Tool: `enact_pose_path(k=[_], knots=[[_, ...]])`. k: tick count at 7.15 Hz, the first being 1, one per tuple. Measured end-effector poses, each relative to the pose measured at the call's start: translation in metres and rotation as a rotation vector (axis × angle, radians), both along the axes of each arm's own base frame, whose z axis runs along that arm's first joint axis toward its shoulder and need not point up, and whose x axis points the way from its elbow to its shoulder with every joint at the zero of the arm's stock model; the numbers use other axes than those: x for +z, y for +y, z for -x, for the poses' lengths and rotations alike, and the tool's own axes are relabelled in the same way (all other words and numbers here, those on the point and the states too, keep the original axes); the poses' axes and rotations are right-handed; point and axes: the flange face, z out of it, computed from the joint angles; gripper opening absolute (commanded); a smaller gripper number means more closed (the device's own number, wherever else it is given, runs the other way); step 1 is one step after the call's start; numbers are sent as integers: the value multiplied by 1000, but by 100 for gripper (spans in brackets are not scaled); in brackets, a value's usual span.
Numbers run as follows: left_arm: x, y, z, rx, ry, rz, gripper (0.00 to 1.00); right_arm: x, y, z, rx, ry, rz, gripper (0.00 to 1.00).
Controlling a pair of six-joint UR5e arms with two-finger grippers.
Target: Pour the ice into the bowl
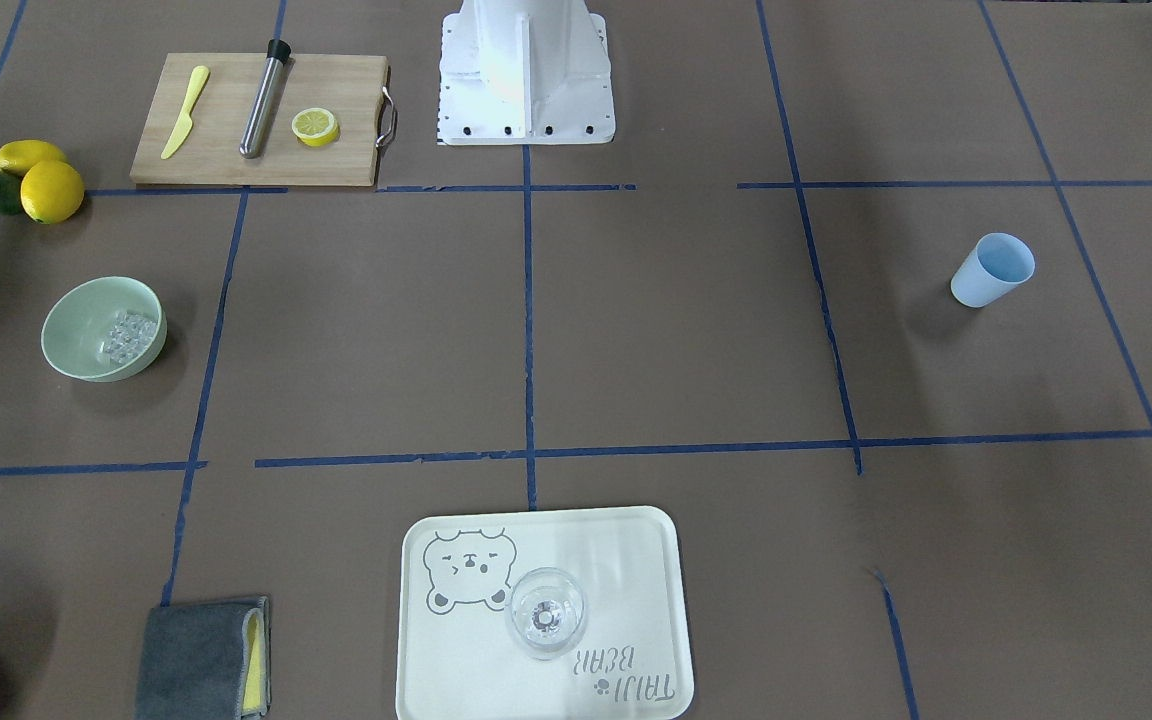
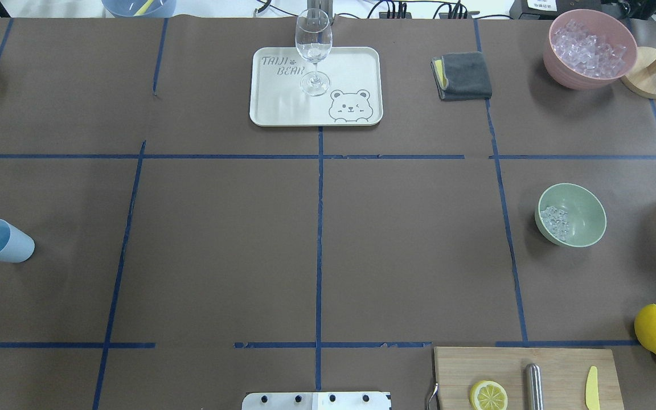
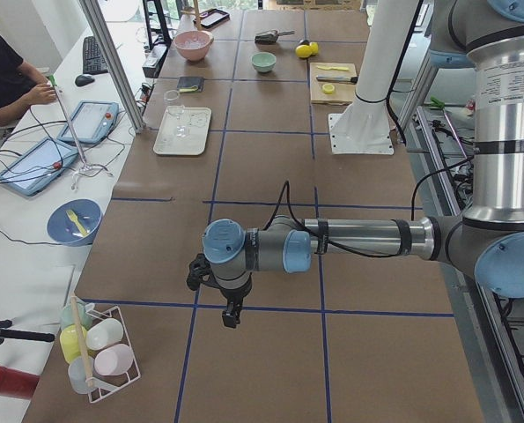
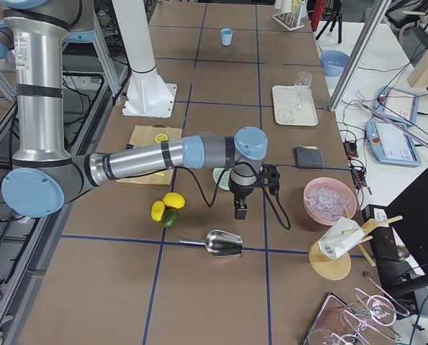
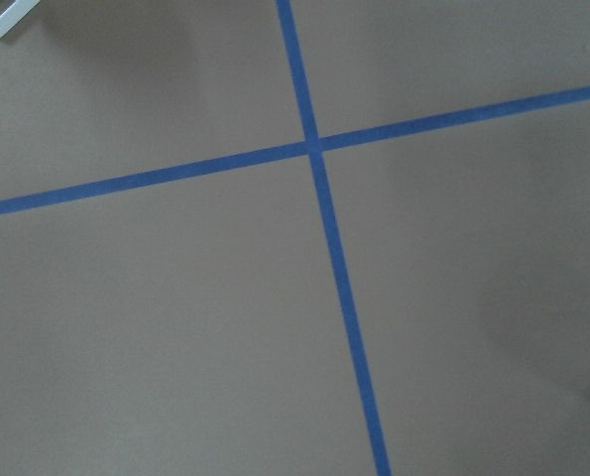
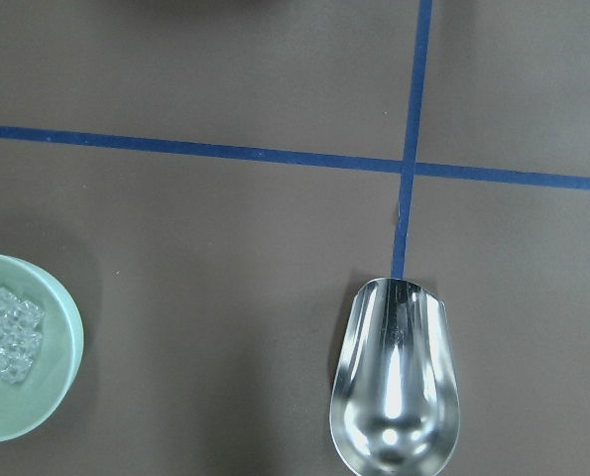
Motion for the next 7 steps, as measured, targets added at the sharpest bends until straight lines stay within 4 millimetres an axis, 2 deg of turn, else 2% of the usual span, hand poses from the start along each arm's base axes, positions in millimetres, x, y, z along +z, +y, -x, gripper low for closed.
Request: enact_pose_path(k=[4,7], knots=[[-8,-3,1,-1,46,3,100,1,0,0,1,-6,0,100],[-16,-8,-1,-88,75,54,100,1,0,0,2,-3,0,100]])
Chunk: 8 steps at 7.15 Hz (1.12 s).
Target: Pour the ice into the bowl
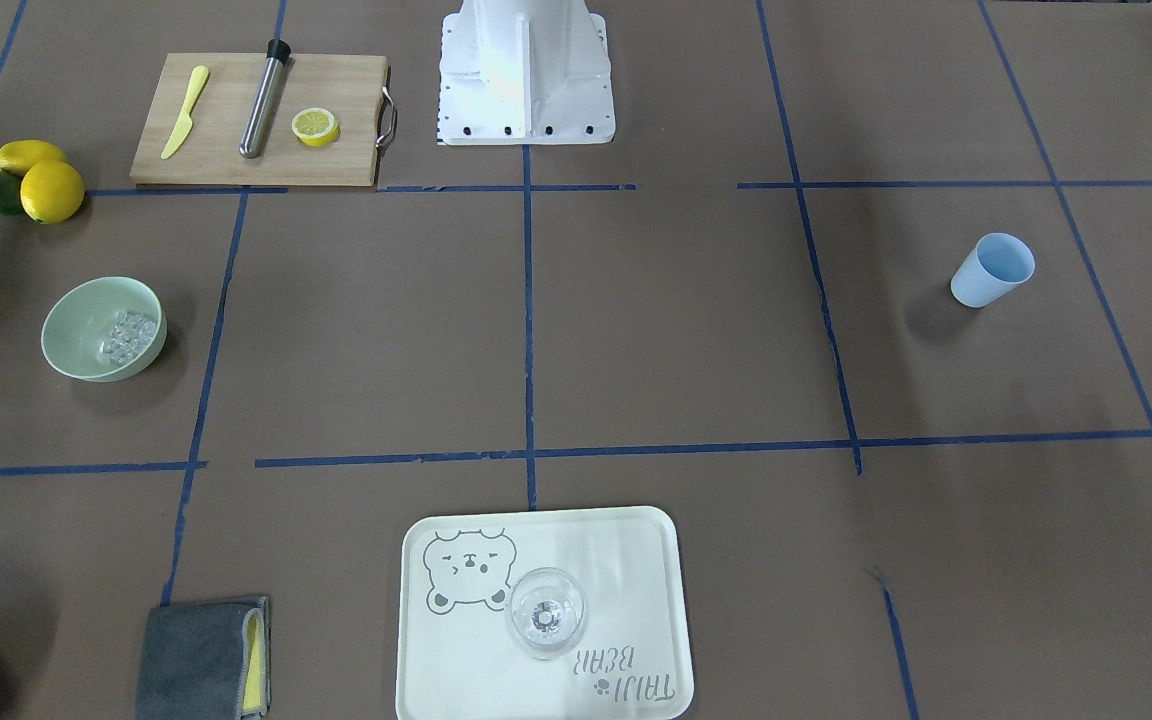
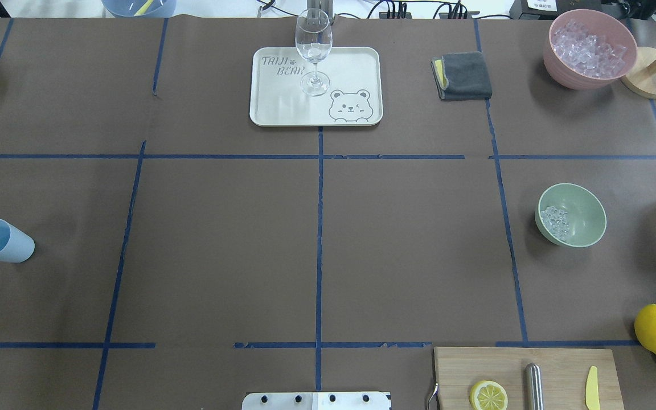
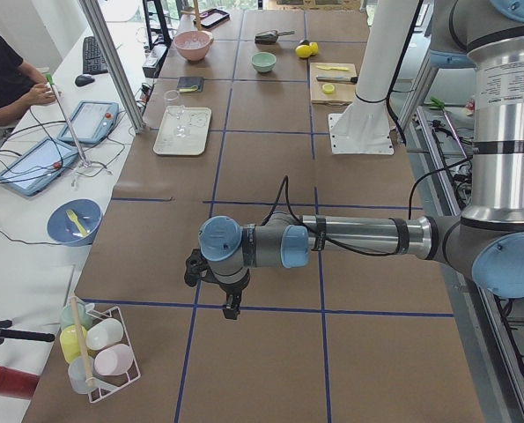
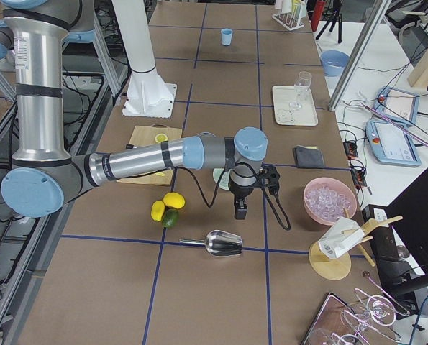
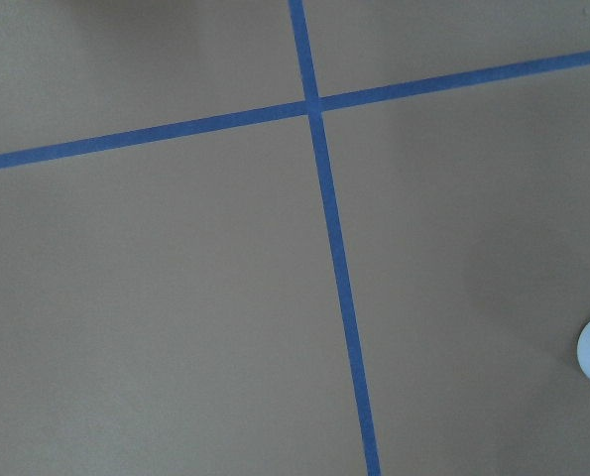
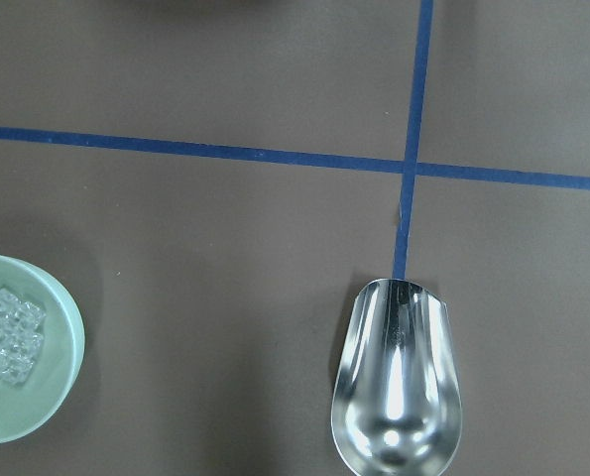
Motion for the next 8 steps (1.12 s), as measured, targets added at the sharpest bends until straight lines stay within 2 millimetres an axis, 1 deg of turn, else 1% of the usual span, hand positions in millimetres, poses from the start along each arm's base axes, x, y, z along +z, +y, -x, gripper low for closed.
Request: enact_pose_path(k=[4,8], knots=[[-10,-9,1,-52,-19,7,100,0,0,0,3,0,3,100],[-10,-11,2,-57,-30,-26,100,0,0,0,3,-2,3,100]])
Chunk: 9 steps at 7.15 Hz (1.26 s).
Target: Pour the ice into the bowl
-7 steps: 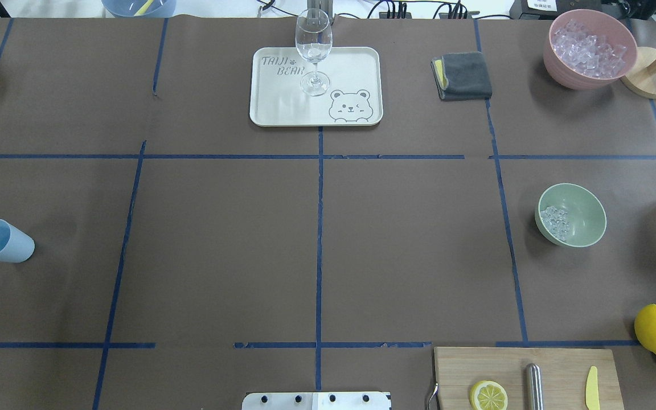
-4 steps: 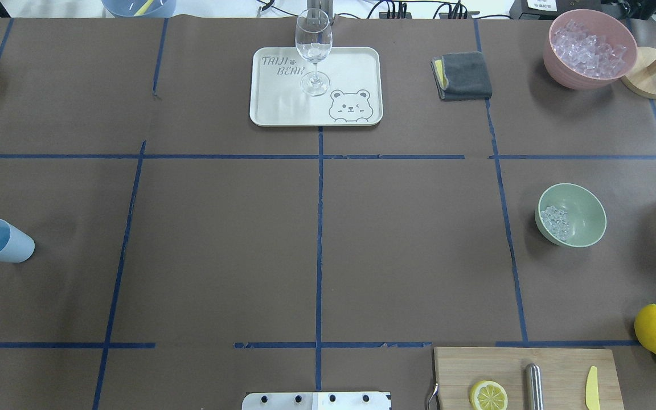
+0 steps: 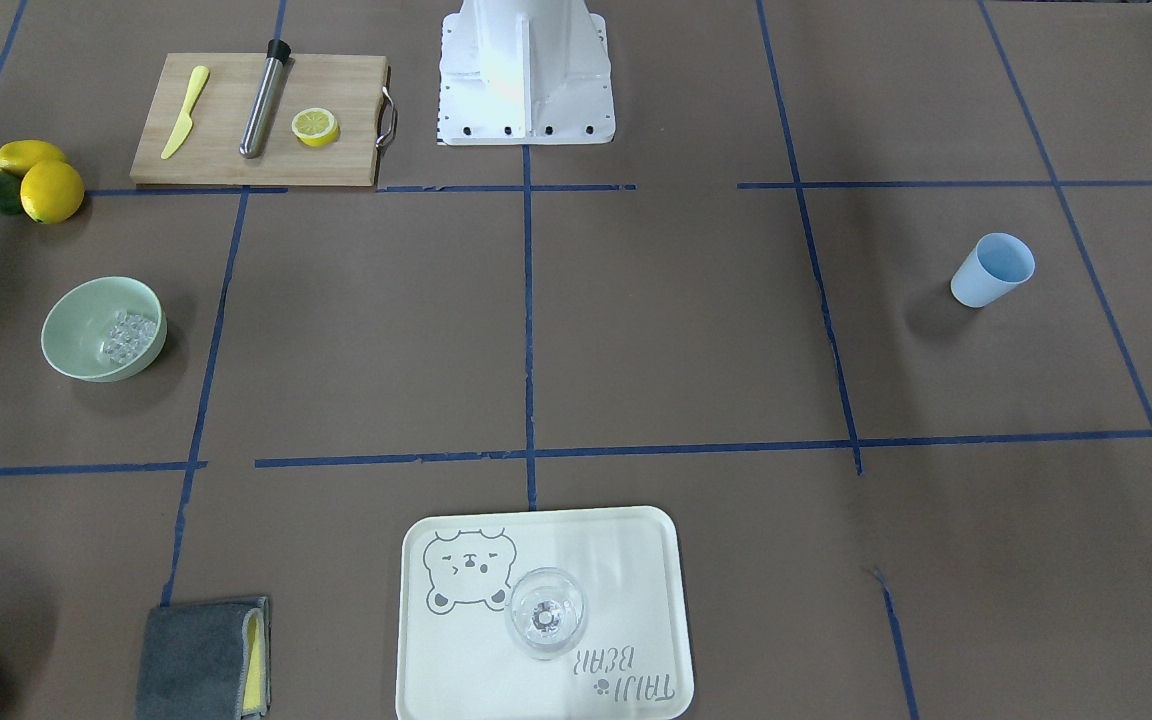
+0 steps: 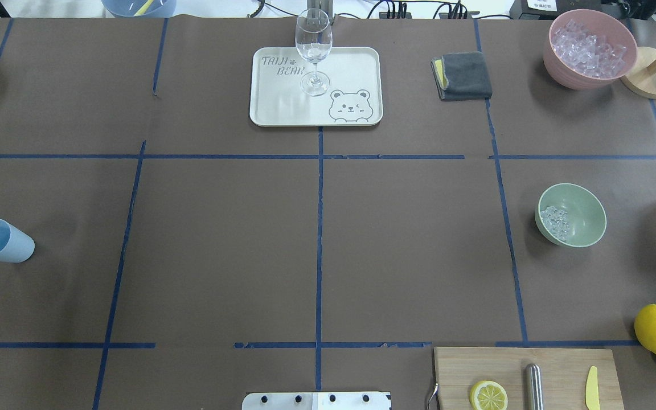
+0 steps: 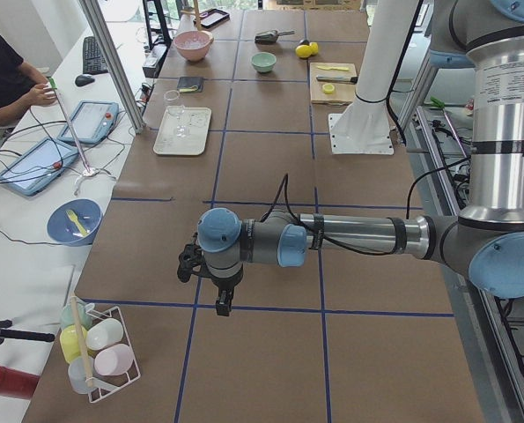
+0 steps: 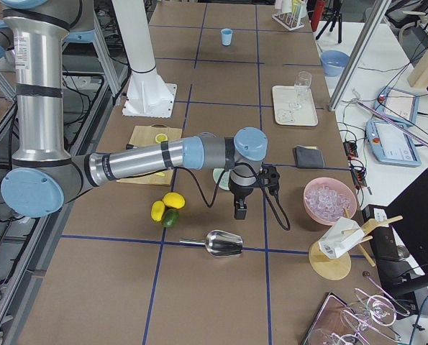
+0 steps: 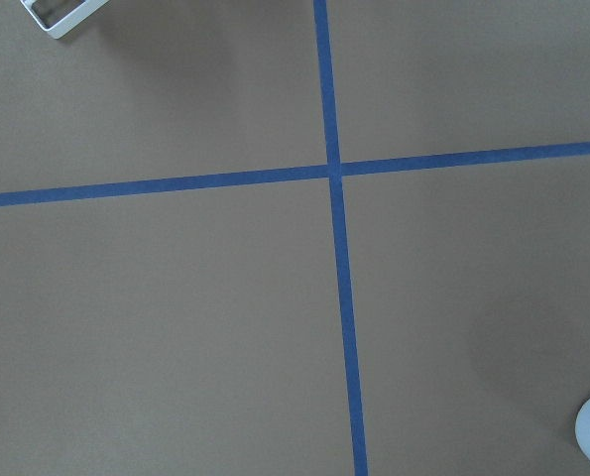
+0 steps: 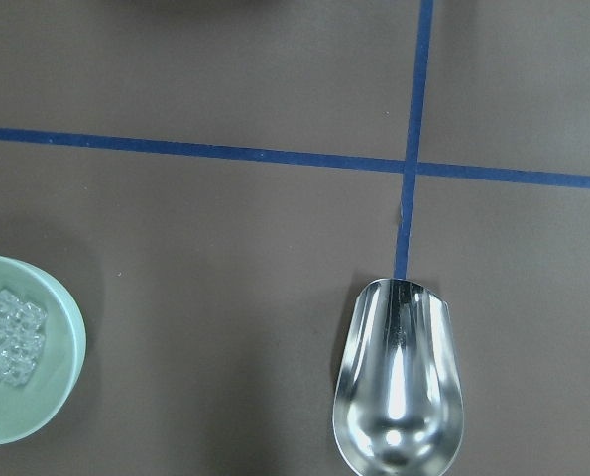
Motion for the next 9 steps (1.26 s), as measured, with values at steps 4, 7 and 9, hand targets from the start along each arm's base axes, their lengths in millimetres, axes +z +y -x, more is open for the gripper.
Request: enact_pose_path(k=[4,7,9], knots=[[0,0,0,-1,0,2,100,9,7,0,-5,0,14,100],[3,0,0,1,1,7,100,28,11,-1,-103,4,-44,100],[4,0,-1,2,3,8,100,41,14,-1,-127,3,-41,100]])
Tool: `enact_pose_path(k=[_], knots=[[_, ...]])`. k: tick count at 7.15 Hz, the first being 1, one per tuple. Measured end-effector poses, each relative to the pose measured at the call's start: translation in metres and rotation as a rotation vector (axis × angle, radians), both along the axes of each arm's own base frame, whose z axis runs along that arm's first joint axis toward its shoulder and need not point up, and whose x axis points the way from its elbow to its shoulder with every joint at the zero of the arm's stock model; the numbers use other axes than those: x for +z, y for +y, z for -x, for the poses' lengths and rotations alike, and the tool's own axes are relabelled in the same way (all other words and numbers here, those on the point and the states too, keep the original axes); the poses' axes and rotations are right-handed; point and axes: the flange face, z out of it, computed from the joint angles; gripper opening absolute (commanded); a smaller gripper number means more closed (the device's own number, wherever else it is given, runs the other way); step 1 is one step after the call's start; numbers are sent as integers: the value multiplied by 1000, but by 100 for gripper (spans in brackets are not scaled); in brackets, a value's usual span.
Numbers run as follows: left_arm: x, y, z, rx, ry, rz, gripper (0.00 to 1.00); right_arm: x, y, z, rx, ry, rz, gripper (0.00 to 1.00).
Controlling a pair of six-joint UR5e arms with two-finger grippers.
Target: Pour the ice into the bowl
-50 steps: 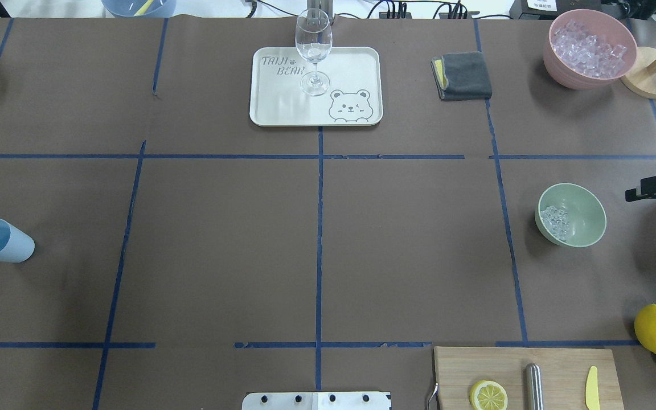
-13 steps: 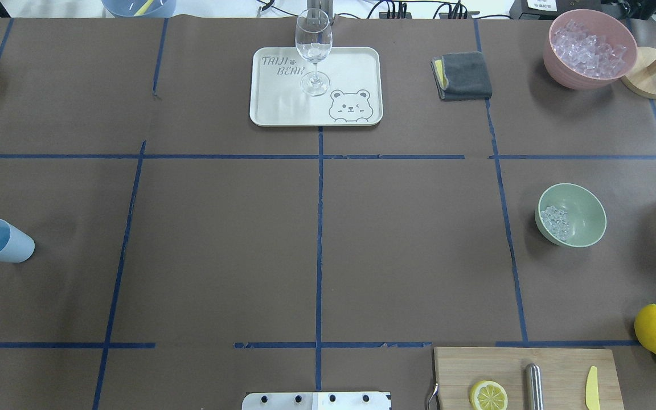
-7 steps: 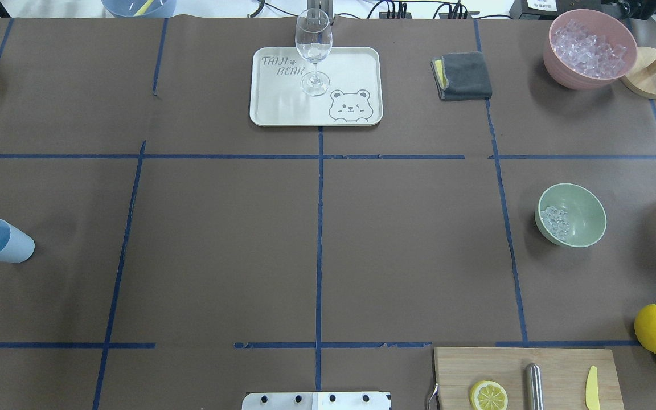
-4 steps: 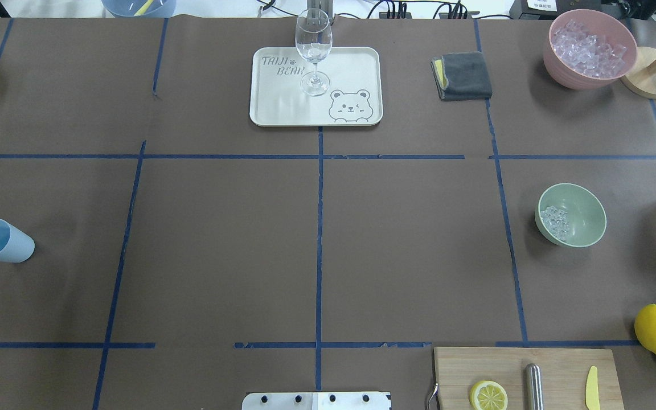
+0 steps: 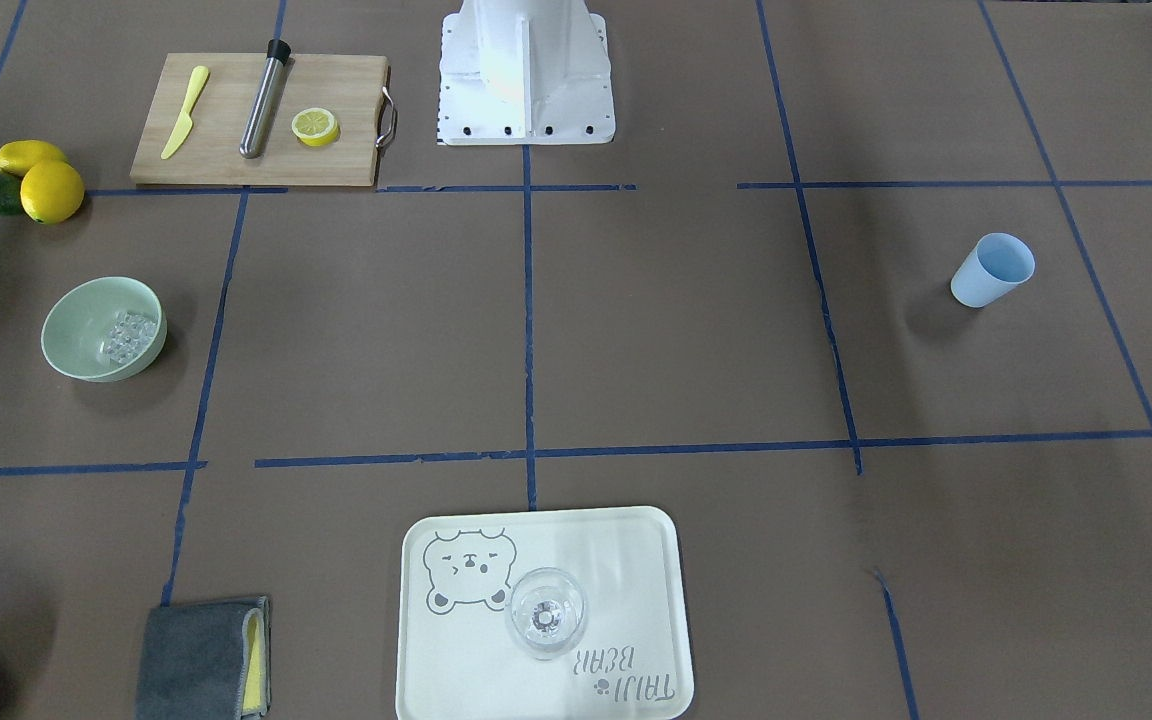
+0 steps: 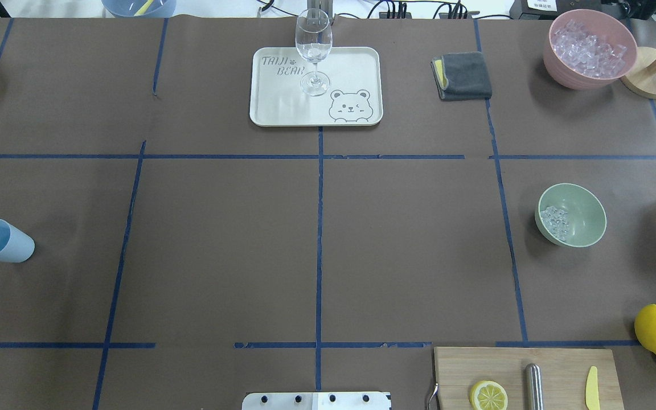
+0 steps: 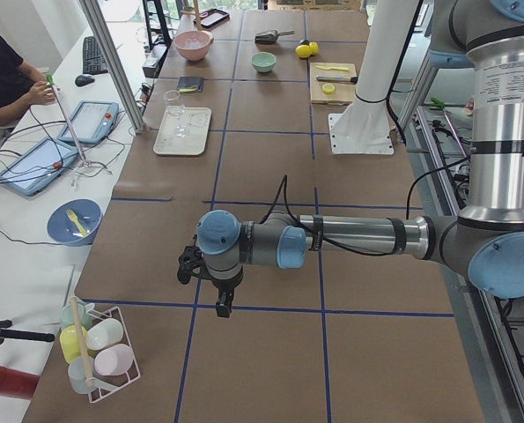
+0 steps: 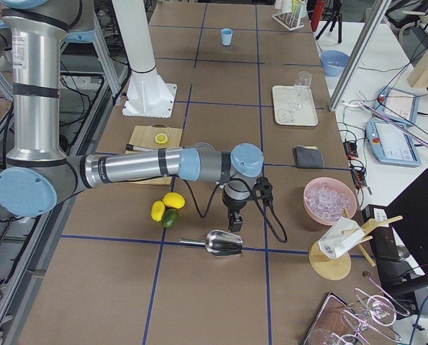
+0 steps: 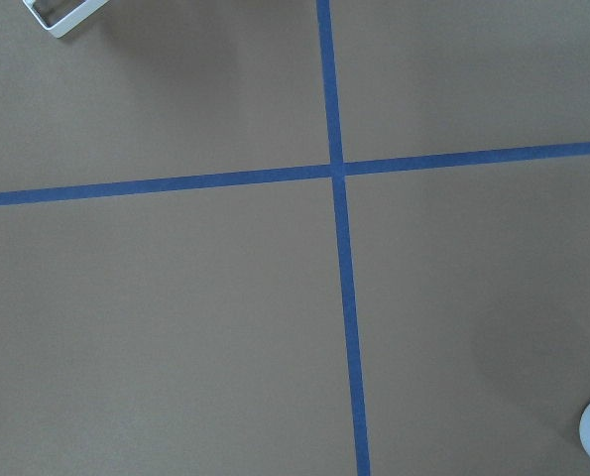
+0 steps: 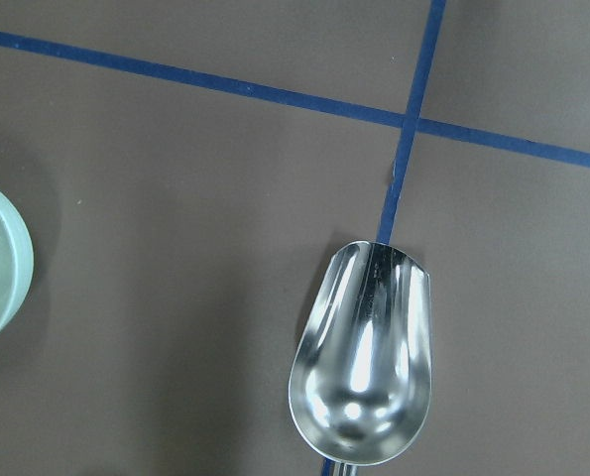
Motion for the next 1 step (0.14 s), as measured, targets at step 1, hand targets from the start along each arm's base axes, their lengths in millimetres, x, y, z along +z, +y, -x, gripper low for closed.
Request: enact_pose_path(k=[1], knots=[[-1,0,0,0,-1,-2,100,2,1,0,0,-1,4,100]])
